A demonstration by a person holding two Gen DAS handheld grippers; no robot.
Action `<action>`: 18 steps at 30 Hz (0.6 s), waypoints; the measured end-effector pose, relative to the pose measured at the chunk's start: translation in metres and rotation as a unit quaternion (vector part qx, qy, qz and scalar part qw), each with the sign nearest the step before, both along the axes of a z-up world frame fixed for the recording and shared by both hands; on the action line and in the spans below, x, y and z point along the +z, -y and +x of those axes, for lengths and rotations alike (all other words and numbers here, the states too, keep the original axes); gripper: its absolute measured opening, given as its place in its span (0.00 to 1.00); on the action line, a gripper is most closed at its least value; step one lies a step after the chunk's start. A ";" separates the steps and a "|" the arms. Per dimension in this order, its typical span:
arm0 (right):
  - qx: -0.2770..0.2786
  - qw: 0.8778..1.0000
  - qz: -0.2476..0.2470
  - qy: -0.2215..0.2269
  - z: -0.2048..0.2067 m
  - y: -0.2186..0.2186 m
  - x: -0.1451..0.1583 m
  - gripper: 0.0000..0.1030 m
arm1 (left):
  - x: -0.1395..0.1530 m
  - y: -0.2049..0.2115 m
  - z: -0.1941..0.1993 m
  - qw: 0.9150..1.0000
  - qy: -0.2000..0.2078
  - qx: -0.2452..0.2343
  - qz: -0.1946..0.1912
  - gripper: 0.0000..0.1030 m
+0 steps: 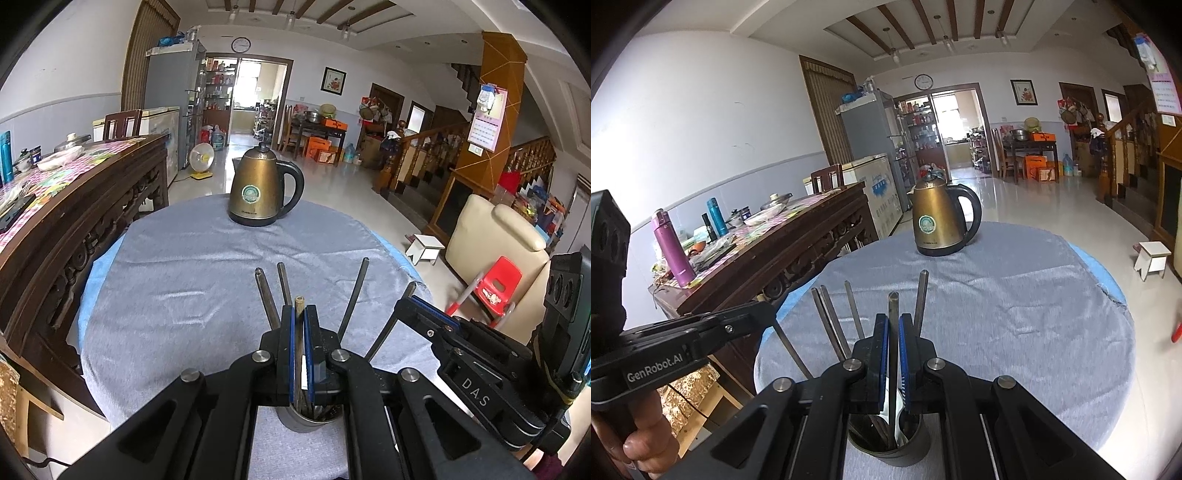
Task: Organize utensils
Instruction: 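Lower both chopsticks into the holder cup and open both tools, then withdraw both open tools up from the holder cup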
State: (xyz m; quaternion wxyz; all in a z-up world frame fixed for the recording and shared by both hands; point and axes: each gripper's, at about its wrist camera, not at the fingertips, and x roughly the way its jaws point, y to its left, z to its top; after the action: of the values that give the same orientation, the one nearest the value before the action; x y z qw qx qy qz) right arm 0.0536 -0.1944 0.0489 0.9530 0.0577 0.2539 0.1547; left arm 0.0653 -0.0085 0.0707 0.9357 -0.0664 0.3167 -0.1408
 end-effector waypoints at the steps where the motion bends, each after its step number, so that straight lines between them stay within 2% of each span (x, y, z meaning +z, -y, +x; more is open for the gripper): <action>1: -0.001 1.000 0.000 0.000 0.000 0.000 -0.001 0.06 | 0.001 0.001 0.000 1.000 -0.001 0.000 0.000 0.05; 18: -0.011 1.000 -0.005 -0.007 0.004 0.001 -0.008 0.06 | -0.008 -0.003 0.005 1.000 -0.010 0.007 0.003 0.05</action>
State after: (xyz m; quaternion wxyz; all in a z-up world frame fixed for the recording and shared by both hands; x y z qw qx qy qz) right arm 0.0578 -0.1950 0.0406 0.9532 0.0567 0.2603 0.1429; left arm 0.0707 -0.0059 0.0625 0.9335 -0.0670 0.3262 -0.1329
